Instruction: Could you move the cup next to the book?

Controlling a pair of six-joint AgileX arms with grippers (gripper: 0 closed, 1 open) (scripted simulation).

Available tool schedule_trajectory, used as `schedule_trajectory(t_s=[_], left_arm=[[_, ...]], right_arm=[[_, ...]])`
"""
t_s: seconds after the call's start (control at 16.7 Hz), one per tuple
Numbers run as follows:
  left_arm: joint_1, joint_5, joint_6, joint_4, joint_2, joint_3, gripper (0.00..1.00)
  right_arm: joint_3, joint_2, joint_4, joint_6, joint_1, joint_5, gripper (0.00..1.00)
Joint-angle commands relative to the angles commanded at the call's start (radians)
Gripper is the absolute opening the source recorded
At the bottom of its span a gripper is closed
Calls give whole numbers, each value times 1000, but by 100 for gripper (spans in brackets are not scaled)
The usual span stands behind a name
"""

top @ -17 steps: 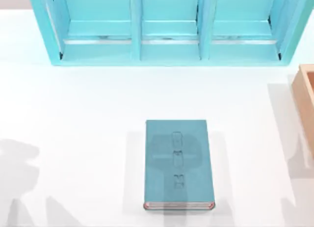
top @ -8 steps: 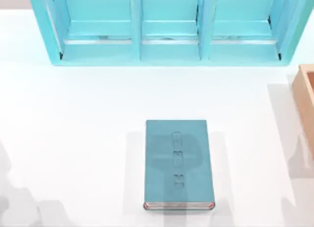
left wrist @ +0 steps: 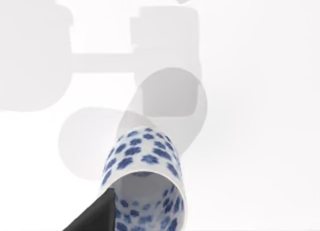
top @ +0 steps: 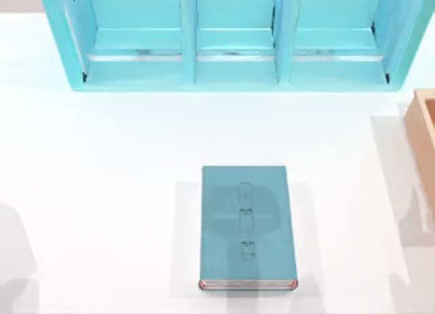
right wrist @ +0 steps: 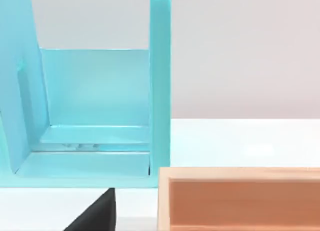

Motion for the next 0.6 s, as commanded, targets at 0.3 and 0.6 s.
schedule_trajectory(t_s=[0.3,0.6], left_arm=[[70,5,230,-48,100,179,100],[76,5,248,-50,107,196,100]], right_arm=[[0,0,0,0,0,0,100],[0,0,0,0,0,0,100]])
